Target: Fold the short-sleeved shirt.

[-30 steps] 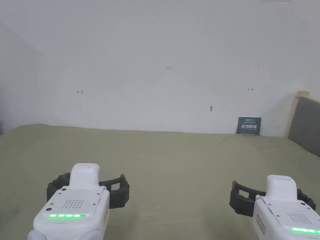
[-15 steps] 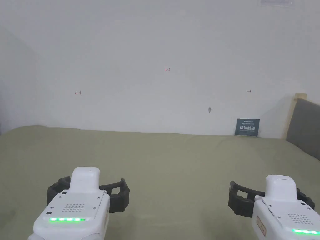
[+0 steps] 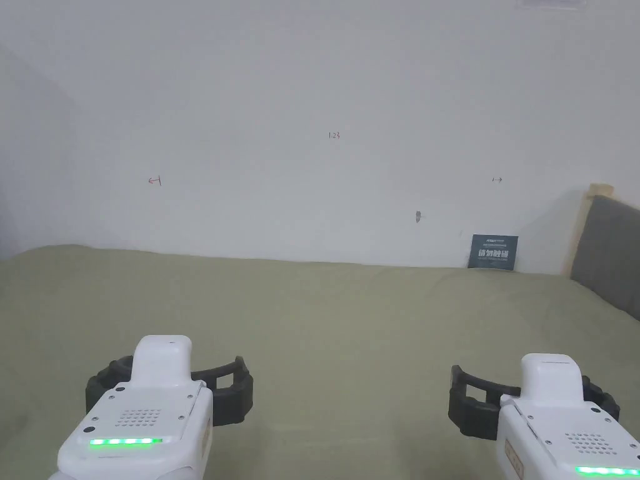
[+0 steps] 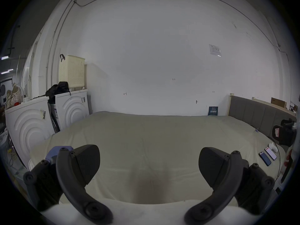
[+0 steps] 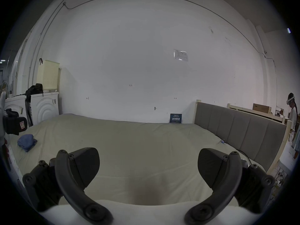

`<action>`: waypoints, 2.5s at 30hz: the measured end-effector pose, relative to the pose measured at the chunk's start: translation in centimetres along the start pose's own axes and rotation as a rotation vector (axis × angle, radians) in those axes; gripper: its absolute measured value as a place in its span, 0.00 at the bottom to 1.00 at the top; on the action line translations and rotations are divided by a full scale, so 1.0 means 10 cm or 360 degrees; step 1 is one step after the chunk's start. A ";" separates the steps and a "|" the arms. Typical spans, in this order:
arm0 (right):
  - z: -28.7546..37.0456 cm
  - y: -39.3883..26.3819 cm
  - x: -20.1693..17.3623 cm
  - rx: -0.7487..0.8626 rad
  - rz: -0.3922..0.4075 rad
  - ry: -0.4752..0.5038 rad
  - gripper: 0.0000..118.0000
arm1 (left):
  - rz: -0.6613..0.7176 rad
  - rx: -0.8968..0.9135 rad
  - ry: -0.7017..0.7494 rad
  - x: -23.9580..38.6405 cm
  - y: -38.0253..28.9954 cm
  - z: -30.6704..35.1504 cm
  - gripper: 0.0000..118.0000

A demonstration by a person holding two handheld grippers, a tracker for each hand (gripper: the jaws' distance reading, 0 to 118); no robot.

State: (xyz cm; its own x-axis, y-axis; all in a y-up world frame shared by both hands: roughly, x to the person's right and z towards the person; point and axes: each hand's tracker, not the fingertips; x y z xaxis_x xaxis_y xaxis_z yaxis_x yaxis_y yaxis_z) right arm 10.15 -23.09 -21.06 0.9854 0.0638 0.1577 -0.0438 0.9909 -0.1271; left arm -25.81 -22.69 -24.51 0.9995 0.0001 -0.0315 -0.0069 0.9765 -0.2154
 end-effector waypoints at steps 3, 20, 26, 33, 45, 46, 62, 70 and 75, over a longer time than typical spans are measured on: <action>-0.01 -0.02 -0.01 -0.0009 0.0015 -0.0003 1.00 | -0.0012 -0.0004 0.0002 0.02 -0.02 0.00 1.00; -0.05 0.01 0.03 -0.0078 -0.0090 -0.0039 1.00 | -0.0010 0.0009 -0.0005 0.01 0.03 -0.01 1.00; -0.09 0.03 0.10 -0.0093 -0.0152 -0.0042 1.00 | -0.0017 0.0008 -0.0005 0.00 0.05 -0.01 1.00; -0.17 0.08 0.16 -0.0122 -0.0187 0.0025 1.00 | 0.0008 -0.0001 -0.0008 0.00 0.08 -0.05 1.00; -0.16 0.11 0.20 -0.0168 -0.0129 0.0105 1.00 | -0.0008 -0.0010 -0.0022 0.01 0.13 -0.08 1.00; -0.15 0.13 0.22 -0.0177 -0.0154 0.0112 1.00 | -0.0005 -0.0012 -0.0020 0.01 0.13 -0.08 1.00; -0.22 0.20 0.10 -0.0362 -0.0053 -0.0052 1.00 | 0.0017 -0.0042 -0.0028 0.04 0.09 -0.10 1.00; -0.20 0.28 0.19 -0.0325 -0.0118 -0.0091 1.00 | 0.0041 -0.0037 -0.0019 -0.01 0.12 -0.10 1.00; -0.16 0.25 0.21 -0.0283 -0.0229 -0.0064 1.00 | 0.0033 -0.0022 -0.0018 -0.02 0.12 -0.09 1.00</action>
State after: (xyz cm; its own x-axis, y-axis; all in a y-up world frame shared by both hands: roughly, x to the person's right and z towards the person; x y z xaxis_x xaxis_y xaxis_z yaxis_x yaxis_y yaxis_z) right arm 12.40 -20.67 -22.57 0.9719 -0.0684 0.2252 0.1298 0.9540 -0.2703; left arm -26.00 -21.71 -25.66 0.9994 0.0225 -0.0253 -0.0277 0.9733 -0.2280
